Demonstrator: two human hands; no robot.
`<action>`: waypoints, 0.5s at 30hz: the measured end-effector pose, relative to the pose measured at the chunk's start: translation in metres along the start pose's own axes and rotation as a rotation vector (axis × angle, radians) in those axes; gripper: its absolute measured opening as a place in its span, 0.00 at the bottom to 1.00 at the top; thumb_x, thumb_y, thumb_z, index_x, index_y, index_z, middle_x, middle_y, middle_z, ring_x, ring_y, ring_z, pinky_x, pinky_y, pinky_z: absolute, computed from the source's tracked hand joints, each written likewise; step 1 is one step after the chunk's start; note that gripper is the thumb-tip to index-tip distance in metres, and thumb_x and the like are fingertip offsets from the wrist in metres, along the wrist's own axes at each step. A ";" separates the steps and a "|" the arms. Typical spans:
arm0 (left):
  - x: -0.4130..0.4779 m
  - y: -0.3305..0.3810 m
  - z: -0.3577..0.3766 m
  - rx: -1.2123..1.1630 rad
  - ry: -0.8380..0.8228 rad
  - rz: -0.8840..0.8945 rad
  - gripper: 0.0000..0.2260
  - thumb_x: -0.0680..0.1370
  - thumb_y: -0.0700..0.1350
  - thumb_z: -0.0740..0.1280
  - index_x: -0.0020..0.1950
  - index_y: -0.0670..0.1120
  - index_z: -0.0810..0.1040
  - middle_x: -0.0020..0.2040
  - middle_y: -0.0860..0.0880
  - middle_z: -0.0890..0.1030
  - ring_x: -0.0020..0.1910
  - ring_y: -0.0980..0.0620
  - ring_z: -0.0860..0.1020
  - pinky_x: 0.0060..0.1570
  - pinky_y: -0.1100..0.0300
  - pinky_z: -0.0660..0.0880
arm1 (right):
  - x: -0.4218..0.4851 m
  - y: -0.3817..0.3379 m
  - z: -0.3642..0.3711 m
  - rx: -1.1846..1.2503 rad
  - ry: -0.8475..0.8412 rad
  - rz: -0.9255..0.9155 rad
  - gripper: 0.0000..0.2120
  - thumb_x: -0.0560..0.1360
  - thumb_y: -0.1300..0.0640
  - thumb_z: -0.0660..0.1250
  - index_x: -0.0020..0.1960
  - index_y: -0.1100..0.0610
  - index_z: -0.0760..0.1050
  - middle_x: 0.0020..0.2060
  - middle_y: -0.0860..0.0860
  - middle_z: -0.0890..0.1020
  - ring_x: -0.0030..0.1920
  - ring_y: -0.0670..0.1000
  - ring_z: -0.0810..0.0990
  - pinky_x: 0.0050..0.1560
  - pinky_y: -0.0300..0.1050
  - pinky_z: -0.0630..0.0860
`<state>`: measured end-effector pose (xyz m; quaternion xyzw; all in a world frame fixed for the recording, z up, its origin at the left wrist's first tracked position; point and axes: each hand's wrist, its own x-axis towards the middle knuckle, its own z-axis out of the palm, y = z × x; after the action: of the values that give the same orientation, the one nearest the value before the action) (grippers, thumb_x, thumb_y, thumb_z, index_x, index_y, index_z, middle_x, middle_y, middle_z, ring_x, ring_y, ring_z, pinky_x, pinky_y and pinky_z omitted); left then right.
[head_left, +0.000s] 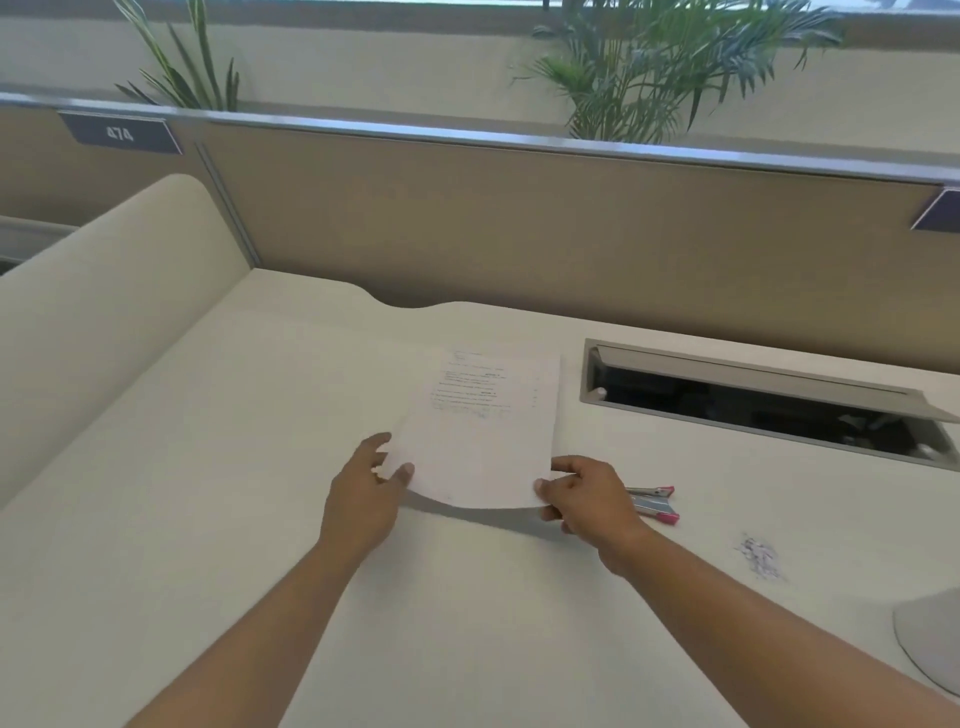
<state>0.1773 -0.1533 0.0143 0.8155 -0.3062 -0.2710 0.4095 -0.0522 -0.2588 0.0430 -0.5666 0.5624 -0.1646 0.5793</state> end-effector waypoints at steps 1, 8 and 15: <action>0.002 -0.009 0.003 0.164 0.003 0.067 0.18 0.79 0.49 0.69 0.69 0.53 0.74 0.62 0.53 0.76 0.53 0.54 0.77 0.54 0.56 0.72 | 0.005 0.005 0.003 -0.054 0.004 -0.022 0.20 0.73 0.57 0.72 0.63 0.56 0.72 0.38 0.51 0.85 0.38 0.50 0.85 0.36 0.43 0.78; 0.010 -0.042 0.024 0.725 -0.089 0.256 0.39 0.71 0.70 0.44 0.75 0.54 0.70 0.81 0.50 0.61 0.80 0.49 0.59 0.72 0.49 0.62 | 0.019 0.041 0.018 -0.492 0.012 -0.204 0.24 0.73 0.54 0.67 0.69 0.45 0.71 0.34 0.44 0.81 0.42 0.47 0.81 0.49 0.41 0.77; 0.010 -0.034 0.034 0.783 -0.092 0.198 0.44 0.69 0.70 0.35 0.81 0.52 0.57 0.83 0.52 0.51 0.82 0.51 0.49 0.76 0.49 0.52 | 0.025 0.045 0.023 -0.837 -0.056 -0.286 0.32 0.77 0.44 0.60 0.78 0.46 0.53 0.52 0.51 0.80 0.56 0.52 0.78 0.53 0.45 0.74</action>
<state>0.1702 -0.1613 -0.0331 0.8633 -0.4815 -0.1293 0.0780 -0.0452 -0.2546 -0.0130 -0.8288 0.4806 0.0140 0.2864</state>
